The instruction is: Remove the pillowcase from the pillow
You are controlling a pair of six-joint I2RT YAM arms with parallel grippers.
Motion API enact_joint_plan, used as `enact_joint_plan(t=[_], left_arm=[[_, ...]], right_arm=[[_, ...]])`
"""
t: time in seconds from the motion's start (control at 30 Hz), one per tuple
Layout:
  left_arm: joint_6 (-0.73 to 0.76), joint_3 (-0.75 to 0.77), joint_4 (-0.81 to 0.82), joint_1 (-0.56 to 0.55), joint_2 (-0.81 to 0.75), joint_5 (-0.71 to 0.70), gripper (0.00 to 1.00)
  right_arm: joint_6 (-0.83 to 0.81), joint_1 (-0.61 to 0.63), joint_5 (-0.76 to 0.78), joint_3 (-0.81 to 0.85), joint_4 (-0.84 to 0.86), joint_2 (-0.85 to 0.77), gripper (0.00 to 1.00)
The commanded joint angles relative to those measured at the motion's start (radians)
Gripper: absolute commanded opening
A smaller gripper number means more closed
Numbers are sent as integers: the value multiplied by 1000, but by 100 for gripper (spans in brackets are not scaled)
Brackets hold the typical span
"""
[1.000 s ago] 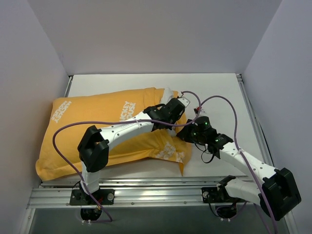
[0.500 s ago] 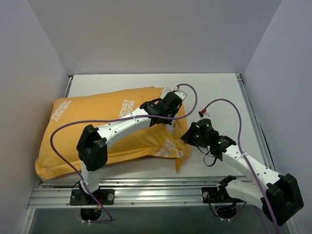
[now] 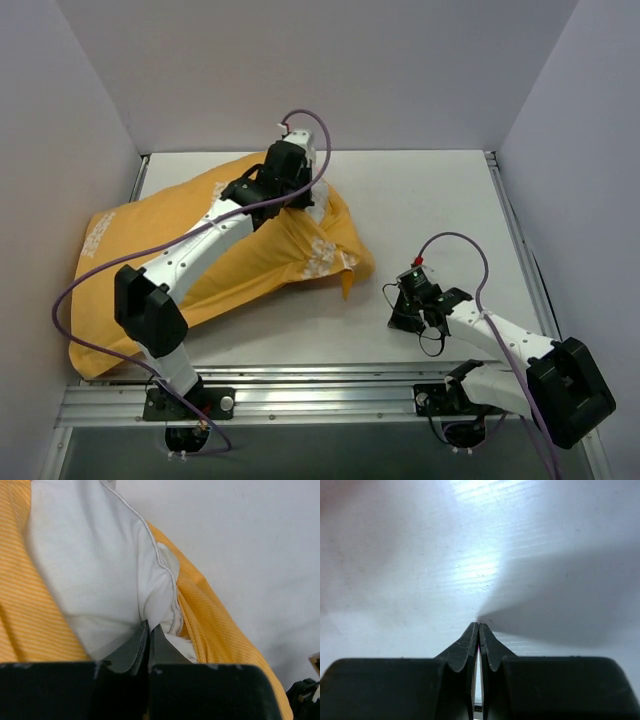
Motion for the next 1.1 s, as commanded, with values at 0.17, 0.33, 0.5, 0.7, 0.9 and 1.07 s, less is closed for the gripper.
enact_joint_plan(t=[0.17, 0.33, 0.5, 0.7, 0.9, 1.07], left_arm=[[-106, 53, 197, 38, -116, 118, 2], [-77, -11, 179, 9, -105, 120, 2], [-52, -74, 194, -43, -80, 106, 2], [-23, -106, 185, -90, -31, 57, 2], [-14, -123, 188, -117, -8, 32, 2], [-6, -123, 188, -118, -2, 15, 2]], right_arm=[[6, -3, -5, 40, 11, 2, 0], [-52, -3, 33, 220, -54, -125, 1], [-89, 0, 108, 486, -196, -61, 34], [-80, 19, 78, 635, -174, 57, 68], [-42, 74, 101, 649, -128, 194, 76], [-27, 115, 101, 574, -105, 269, 67]])
